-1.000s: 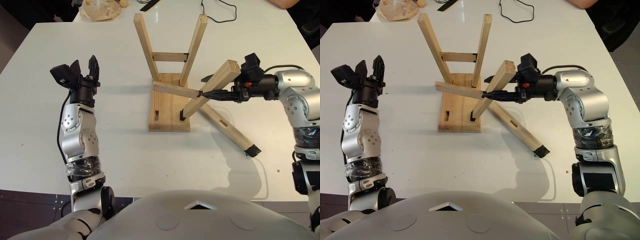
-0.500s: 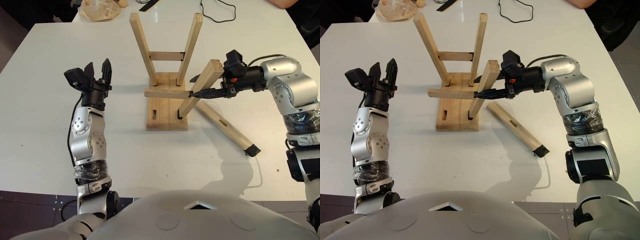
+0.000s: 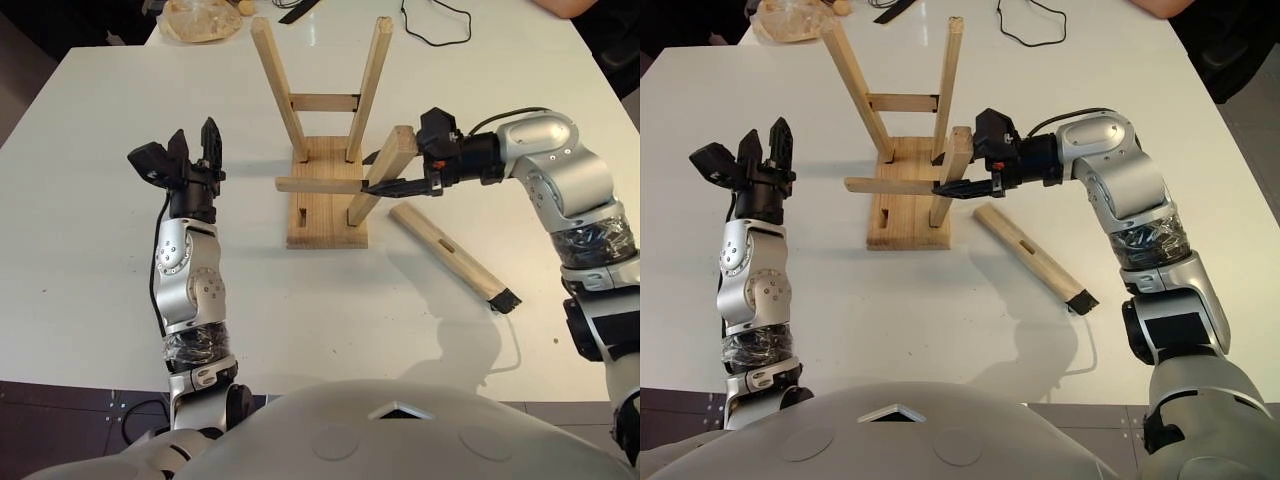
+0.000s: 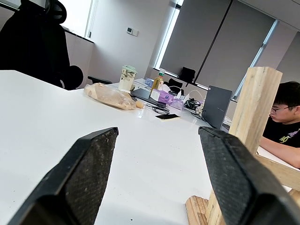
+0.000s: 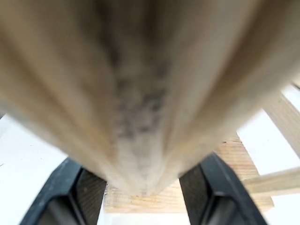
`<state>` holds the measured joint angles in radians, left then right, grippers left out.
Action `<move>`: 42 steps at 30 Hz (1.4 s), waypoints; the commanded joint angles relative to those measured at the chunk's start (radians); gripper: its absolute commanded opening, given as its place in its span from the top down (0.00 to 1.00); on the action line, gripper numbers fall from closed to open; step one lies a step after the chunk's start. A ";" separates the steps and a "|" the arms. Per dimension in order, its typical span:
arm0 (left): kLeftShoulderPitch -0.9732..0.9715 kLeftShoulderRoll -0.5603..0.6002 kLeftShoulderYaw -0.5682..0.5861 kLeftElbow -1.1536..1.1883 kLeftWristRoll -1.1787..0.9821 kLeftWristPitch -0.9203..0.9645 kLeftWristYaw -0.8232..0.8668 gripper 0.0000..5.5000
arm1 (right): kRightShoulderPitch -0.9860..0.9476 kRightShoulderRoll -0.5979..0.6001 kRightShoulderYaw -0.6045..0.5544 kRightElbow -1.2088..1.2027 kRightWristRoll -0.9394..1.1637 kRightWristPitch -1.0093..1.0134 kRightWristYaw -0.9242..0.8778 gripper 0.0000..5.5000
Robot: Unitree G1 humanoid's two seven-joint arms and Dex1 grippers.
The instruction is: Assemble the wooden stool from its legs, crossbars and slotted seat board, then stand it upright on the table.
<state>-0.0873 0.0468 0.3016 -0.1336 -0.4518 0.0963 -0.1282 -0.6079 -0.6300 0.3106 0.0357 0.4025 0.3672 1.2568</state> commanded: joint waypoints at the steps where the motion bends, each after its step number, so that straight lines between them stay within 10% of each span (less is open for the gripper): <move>1: 0.006 0.002 0.000 0.016 0.003 0.005 0.007 0.42 | 0.091 -0.086 0.050 0.024 -0.098 0.080 -0.004 0.64; 12: -0.014 0.018 0.001 0.085 0.014 -0.011 -0.006 0.42 | 0.074 -0.030 0.003 0.025 -0.077 -0.002 -0.060 0.64; 22: 0.038 0.041 0.026 0.082 0.007 -0.011 -0.013 0.42 | 0.172 -0.070 -0.186 -0.099 0.012 0.031 -0.102 0.38; 33: 0.136 0.004 0.161 0.063 -0.009 -0.057 0.120 0.42 | 0.683 -0.019 -0.398 -0.372 -0.068 0.128 -0.501 0.38; 42: 0.199 -0.047 0.157 0.030 0.005 -0.097 0.141 0.42 | 0.857 -0.059 -0.443 -0.340 -0.051 0.149 -0.482 0.38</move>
<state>0.1000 0.0128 0.4637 -0.0932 -0.4530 0.0089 0.0020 0.2076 -0.6732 -0.1015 -0.3130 0.3263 0.4990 0.7470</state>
